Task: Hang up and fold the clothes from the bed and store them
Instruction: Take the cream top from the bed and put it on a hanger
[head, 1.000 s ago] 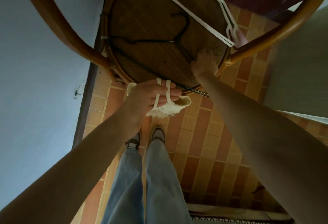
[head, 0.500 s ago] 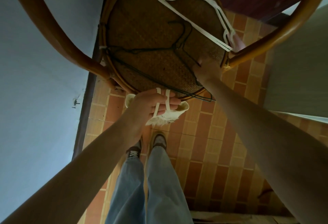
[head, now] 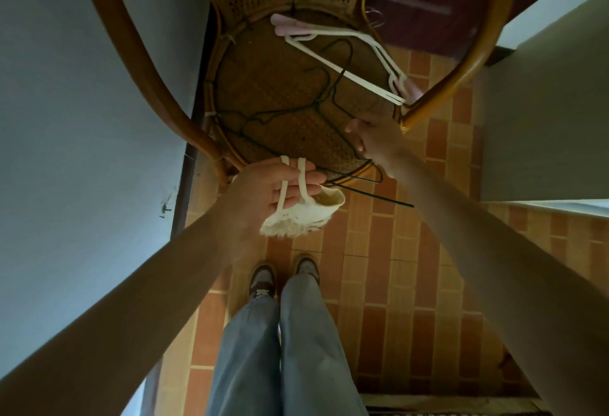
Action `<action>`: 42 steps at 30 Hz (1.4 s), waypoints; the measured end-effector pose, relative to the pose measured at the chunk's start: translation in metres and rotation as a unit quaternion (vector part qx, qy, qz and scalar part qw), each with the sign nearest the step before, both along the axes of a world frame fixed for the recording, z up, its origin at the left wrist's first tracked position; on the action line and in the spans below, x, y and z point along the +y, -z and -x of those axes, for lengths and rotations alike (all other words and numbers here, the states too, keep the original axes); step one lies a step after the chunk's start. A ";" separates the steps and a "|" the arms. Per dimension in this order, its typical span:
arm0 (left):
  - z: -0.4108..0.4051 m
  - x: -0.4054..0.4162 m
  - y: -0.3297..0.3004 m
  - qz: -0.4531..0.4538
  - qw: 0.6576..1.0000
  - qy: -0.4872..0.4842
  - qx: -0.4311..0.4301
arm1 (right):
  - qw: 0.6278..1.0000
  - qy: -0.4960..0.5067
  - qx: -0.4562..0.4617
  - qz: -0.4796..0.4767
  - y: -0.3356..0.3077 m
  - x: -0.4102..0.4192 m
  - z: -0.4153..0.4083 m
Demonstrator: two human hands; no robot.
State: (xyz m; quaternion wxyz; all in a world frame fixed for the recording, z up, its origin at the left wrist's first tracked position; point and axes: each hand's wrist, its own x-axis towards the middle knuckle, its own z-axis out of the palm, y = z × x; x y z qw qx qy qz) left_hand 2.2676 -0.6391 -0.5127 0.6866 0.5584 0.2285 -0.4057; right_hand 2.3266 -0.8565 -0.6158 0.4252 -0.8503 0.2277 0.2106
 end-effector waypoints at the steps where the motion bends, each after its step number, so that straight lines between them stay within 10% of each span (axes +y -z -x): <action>1: 0.001 0.003 -0.011 -0.001 1.000 0.003 -0.005 | 1.000 -0.006 0.003 -0.006 -0.017 0.005 0.002; 25: -0.015 0.019 -0.355 0.039 0.963 0.096 -0.248 | 0.955 -0.037 -0.290 0.040 -0.472 -0.009 0.063; 42: -0.044 -0.014 -0.483 0.063 0.909 0.075 -0.406 | 0.884 0.021 -0.466 0.030 -0.601 -0.050 0.097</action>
